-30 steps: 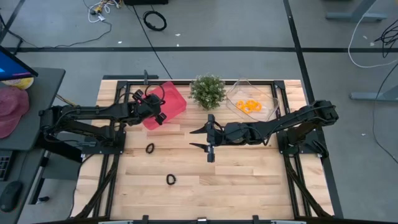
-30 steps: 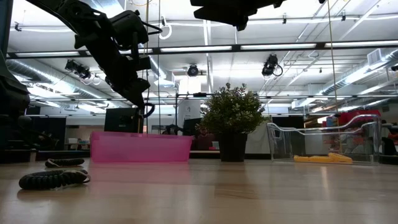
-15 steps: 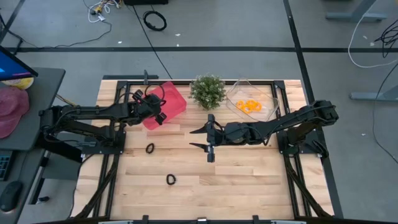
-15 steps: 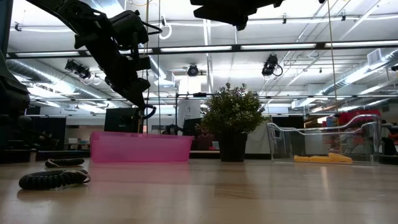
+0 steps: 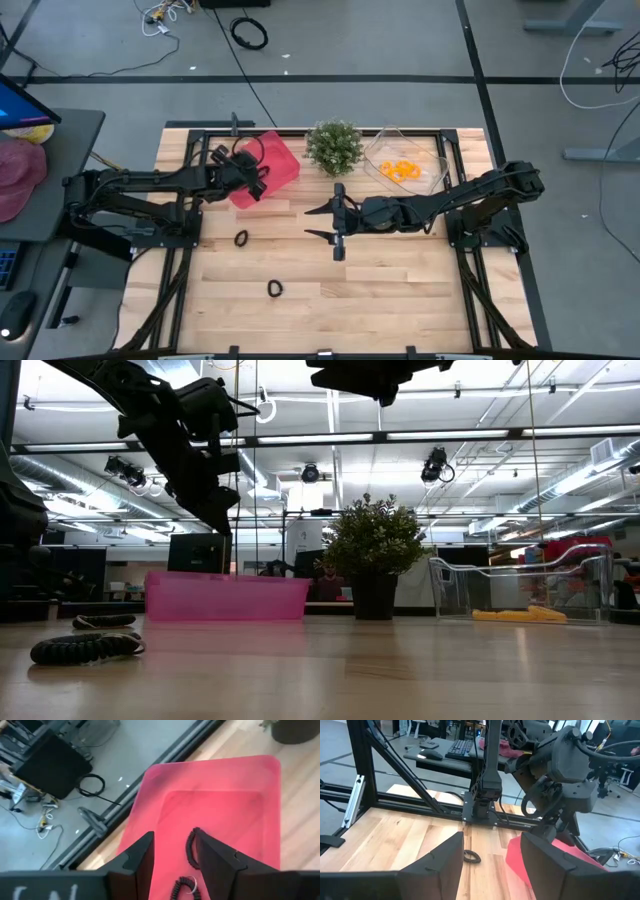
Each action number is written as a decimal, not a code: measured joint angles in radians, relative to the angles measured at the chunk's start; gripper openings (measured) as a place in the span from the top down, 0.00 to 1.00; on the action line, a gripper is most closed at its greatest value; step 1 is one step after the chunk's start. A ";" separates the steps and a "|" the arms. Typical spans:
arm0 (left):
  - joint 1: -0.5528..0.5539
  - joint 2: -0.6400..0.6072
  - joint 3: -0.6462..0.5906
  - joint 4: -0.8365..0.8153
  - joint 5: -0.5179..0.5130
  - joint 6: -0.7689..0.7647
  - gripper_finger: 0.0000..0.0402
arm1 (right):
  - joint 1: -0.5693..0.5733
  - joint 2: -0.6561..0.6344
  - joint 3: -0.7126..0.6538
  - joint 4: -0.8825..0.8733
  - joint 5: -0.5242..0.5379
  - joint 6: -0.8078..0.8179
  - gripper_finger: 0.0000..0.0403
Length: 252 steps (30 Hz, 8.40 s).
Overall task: Sort spring keychains
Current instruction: Put the black spring keychain into the pink bin
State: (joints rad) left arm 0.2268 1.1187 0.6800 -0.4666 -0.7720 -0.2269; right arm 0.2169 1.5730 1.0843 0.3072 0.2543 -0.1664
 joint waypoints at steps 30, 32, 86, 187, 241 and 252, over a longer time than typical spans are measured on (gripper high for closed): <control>0.001 0.000 0.000 0.004 -0.036 0.005 0.63 | -0.181 -0.541 -0.579 0.333 -0.289 0.001 0.51; 0.002 0.000 0.000 0.017 -0.037 0.006 0.63 | -0.229 -0.603 -0.642 0.365 -0.388 0.021 0.51; -0.002 0.000 0.000 0.043 0.103 -0.001 0.63 | -0.331 -1.270 -1.067 -0.122 -0.185 -0.018 0.51; -0.778 0.662 0.367 -0.153 0.580 -0.421 0.71 | -0.342 -1.374 -1.067 -0.225 -0.183 -0.026 0.51; -0.769 0.736 0.505 -0.538 -0.414 -0.627 0.99 | -0.342 -1.374 -1.067 -0.225 -0.183 -0.026 0.51; -0.604 0.734 0.506 -0.676 -0.483 -0.617 0.99 | -0.342 -1.374 -1.067 -0.225 -0.183 -0.026 0.51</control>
State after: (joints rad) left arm -0.3772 1.8530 1.1858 -1.1422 -1.2549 -0.8436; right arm -0.1254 0.1990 0.0170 0.0822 0.0708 -0.1921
